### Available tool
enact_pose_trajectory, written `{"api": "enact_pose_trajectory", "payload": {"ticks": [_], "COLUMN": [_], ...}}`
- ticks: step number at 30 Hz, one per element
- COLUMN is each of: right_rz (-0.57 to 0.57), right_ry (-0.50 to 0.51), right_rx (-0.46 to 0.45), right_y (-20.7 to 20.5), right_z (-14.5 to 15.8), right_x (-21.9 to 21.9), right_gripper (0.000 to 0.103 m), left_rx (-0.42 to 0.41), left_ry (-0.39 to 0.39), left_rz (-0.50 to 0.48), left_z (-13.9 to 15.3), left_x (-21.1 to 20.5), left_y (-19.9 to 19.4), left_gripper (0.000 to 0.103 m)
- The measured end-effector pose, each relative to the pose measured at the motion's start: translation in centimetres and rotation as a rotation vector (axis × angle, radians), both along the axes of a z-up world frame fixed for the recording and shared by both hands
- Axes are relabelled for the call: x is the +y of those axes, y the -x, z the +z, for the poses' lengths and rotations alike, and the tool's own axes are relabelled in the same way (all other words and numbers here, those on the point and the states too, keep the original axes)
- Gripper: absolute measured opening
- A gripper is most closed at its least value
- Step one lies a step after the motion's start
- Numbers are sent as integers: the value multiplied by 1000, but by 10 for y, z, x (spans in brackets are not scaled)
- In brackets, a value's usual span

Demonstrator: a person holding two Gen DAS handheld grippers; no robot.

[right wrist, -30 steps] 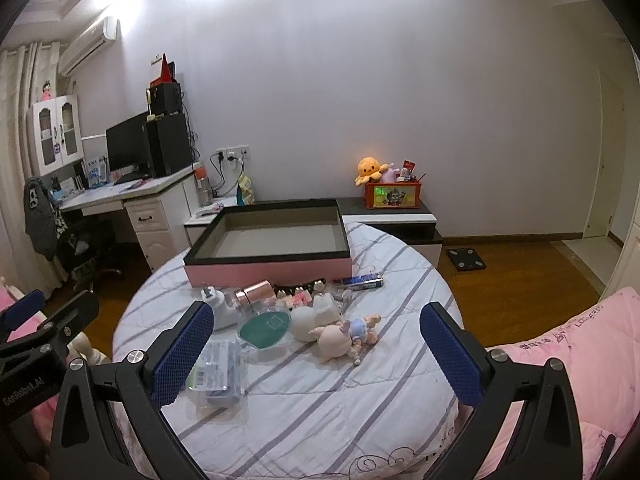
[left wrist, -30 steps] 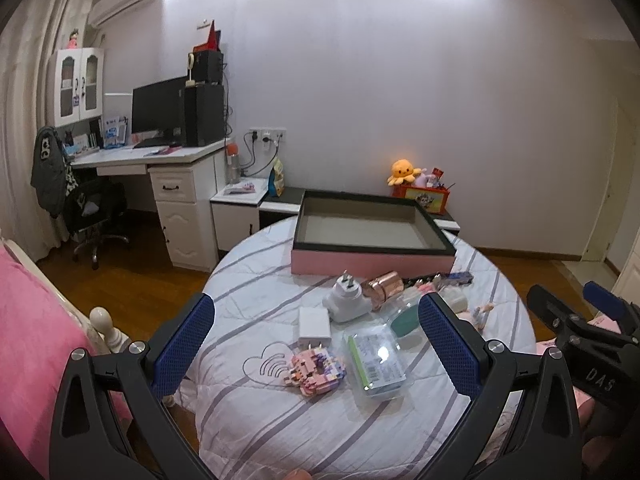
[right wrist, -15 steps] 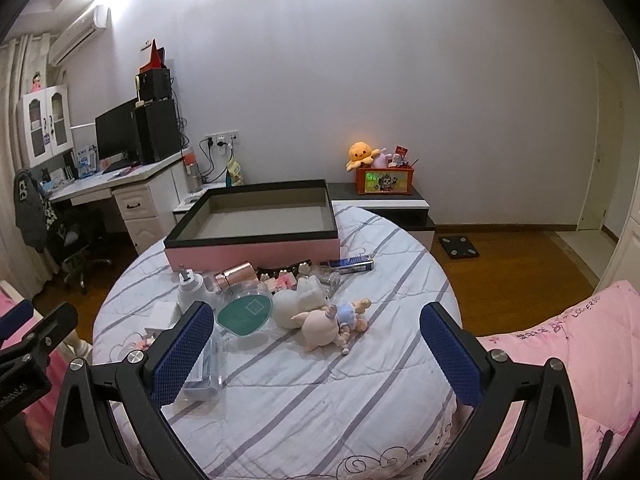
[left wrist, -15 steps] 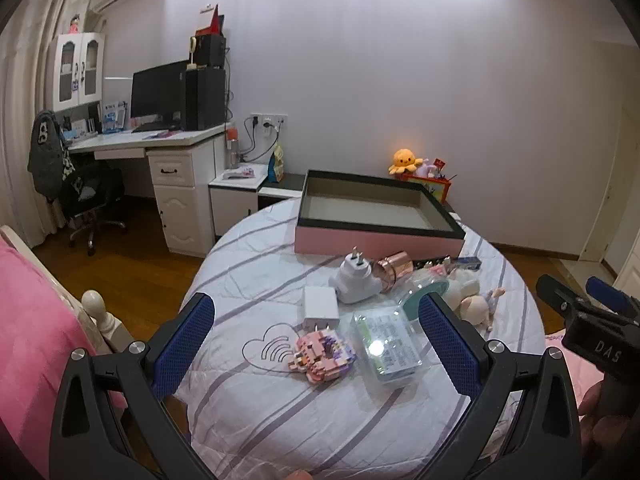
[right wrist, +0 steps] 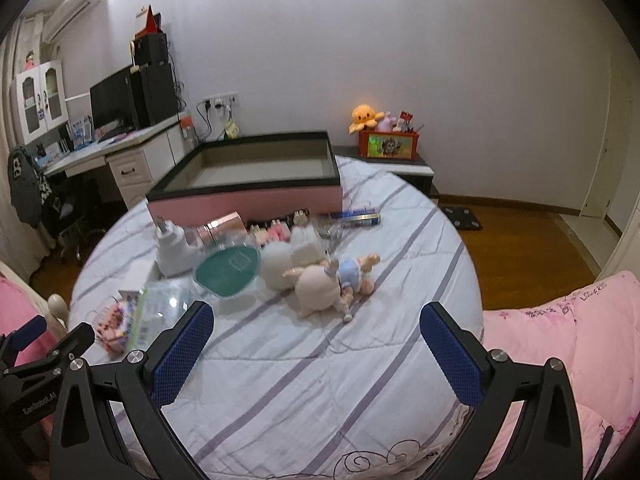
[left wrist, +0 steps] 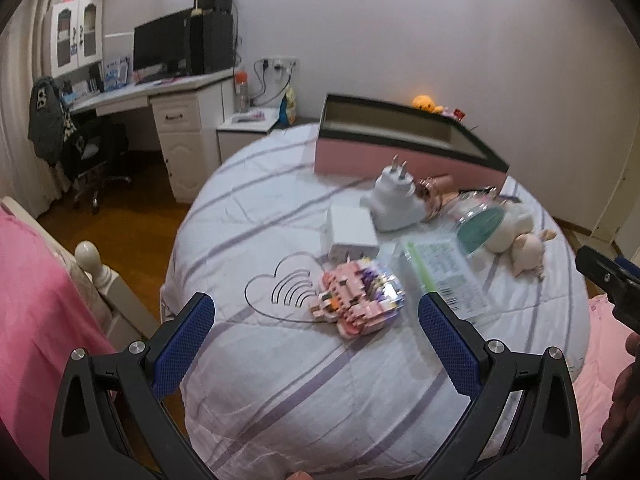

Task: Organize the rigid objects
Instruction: 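Grasp the pink pixel-block figure with the left gripper while the right grasps the doll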

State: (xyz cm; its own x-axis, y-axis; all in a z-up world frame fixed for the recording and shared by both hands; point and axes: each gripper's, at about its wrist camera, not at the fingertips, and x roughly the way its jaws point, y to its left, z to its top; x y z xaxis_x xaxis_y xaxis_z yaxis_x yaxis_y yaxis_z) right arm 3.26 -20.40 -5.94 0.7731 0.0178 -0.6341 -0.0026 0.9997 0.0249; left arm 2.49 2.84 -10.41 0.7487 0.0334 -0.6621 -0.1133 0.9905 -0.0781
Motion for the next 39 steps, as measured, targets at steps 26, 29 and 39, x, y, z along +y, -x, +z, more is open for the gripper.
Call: {"api": "enact_pose_trajectory", "payload": {"ticks": [26, 29, 39], "right_rz": [46, 81, 119], "right_ry": [5, -10, -70], "right_rx": [170, 163, 143], "right_y": [-93, -88, -62], "right_z": [-63, -62, -52], "right_x": [-19, -19, -21], "right_gripper": [78, 78, 78], "left_rx": [91, 90, 81], "left_ry": [7, 31, 58], "left_rz": [-40, -51, -61], "left_z": [-33, -33, -25], "left_x": [-9, -6, -2], "left_y": [-57, -56, -37], "left_gripper": [63, 63, 63]}}
